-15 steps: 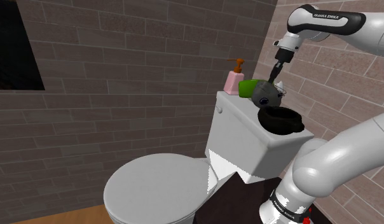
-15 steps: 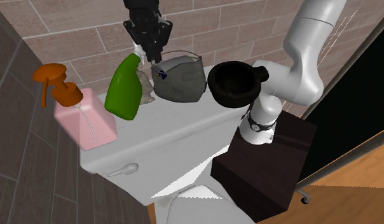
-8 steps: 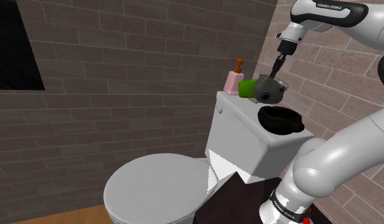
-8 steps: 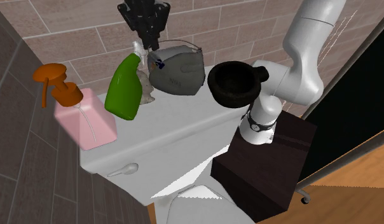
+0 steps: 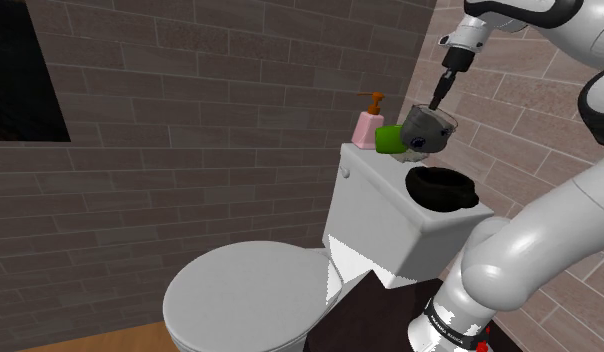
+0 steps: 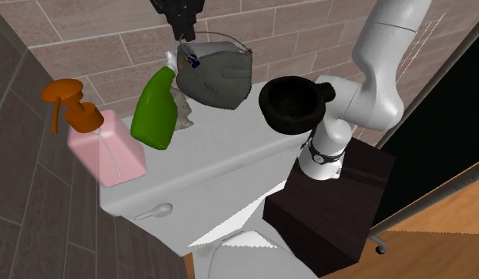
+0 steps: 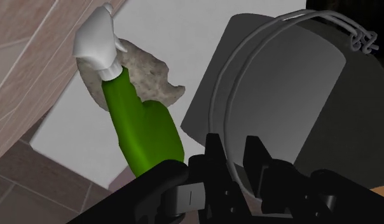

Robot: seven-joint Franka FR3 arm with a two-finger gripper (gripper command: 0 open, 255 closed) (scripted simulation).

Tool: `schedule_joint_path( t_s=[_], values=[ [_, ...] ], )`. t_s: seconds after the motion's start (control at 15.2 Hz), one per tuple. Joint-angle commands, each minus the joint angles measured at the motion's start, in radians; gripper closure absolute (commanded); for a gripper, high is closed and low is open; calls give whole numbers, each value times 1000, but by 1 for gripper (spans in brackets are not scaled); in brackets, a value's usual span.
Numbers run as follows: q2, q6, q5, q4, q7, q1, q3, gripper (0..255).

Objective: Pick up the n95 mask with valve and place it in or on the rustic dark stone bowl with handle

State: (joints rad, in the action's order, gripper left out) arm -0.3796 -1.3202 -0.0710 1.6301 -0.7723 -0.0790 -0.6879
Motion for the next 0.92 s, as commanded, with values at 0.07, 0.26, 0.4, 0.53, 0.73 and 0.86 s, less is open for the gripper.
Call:
schedule_joint_path(
  t_s=[0.07,0.26,0.4,0.53,0.73,0.86],
  values=[
    [28,46,14,-70,-8,-8,-11,255],
    [61,91,31,-142,-18,-15,-27,255],
    [87,122,44,-193,-27,-20,-40,255],
    [48,137,26,-178,-3,-16,-10,255],
    [-69,167,-18,-106,65,5,79,255],
    [-137,193,-33,-67,103,23,133,255]
  ],
)
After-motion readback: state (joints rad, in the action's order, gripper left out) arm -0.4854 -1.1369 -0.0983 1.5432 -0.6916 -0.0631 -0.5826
